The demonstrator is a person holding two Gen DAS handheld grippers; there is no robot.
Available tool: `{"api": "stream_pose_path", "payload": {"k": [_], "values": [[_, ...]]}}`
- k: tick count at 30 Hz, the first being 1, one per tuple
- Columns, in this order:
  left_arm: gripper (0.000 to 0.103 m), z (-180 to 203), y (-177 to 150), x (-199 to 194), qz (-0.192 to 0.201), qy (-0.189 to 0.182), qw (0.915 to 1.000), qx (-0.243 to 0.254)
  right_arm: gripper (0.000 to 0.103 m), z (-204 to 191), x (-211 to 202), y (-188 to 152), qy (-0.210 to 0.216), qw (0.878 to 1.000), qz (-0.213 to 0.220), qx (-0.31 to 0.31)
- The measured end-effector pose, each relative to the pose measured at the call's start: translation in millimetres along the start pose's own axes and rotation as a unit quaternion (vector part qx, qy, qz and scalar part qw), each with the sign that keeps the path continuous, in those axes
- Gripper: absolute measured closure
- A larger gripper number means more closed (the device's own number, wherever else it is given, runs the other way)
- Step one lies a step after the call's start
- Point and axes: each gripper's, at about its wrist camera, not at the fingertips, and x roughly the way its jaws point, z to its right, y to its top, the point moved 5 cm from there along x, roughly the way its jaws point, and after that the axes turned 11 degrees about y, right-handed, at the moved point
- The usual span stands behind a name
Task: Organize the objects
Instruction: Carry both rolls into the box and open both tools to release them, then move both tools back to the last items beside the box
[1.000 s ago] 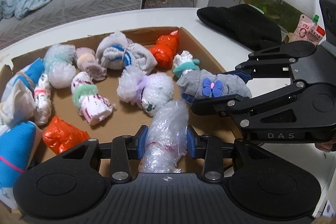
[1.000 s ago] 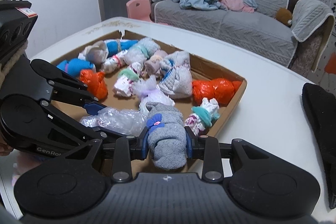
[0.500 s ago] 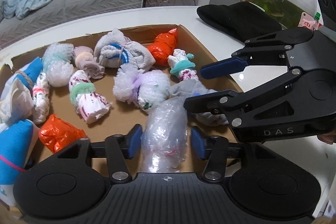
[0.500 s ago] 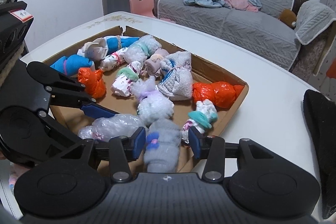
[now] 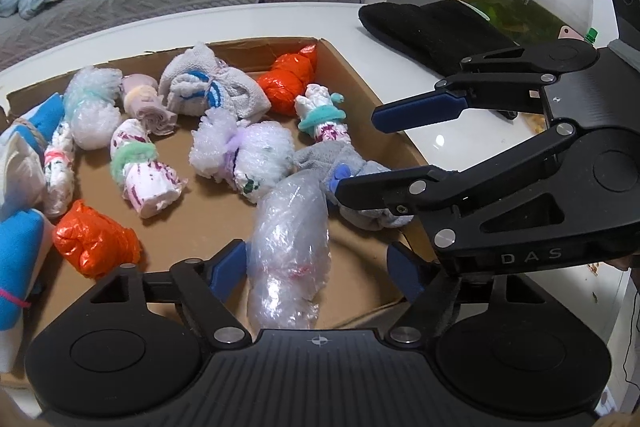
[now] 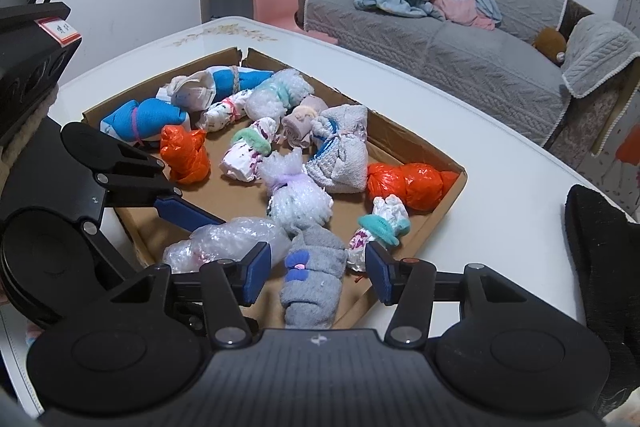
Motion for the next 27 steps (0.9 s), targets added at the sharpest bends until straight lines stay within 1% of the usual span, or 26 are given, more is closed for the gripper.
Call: {"api": "stream_pose_path", "payload": {"k": [5, 7, 13, 17, 19, 27], "values": [[0.017, -3.7, -0.5, -6.0, -0.013, 0.0, 0.9999, -0.01, 0.046, -1.5, -1.5, 4.4, 0.002, 1.0, -0.016, 0.001], [0.016, -5.8, 0.2, -7.7, -0.022, 0.0, 0.9996, -0.017, 0.039, -0.6, -1.4, 6.9, -0.002, 1.0, -0.027, 0.004], [0.012, -8.8, 0.9, -14.9, -0.028, 0.003, 0.9995, -0.017, 0.028, -0.6, -3.2, 13.5, -0.012, 0.999, -0.046, 0.004], [0.01, -11.7, -0.9, -22.0, -0.024, -0.001, 0.9995, -0.022, 0.022, -3.0, -6.3, 14.9, -0.013, 0.999, -0.042, 0.006], [0.007, -12.7, -3.5, -27.0, -0.022, -0.004, 0.9995, -0.021, 0.017, -5.3, -8.7, 15.5, -0.014, 0.999, -0.039, 0.005], [0.006, -24.9, -14.8, -53.7, -0.009, 0.002, 0.9995, -0.029, 0.012, -21.4, -21.5, 18.5, -0.017, 0.999, -0.029, -0.005]]}}
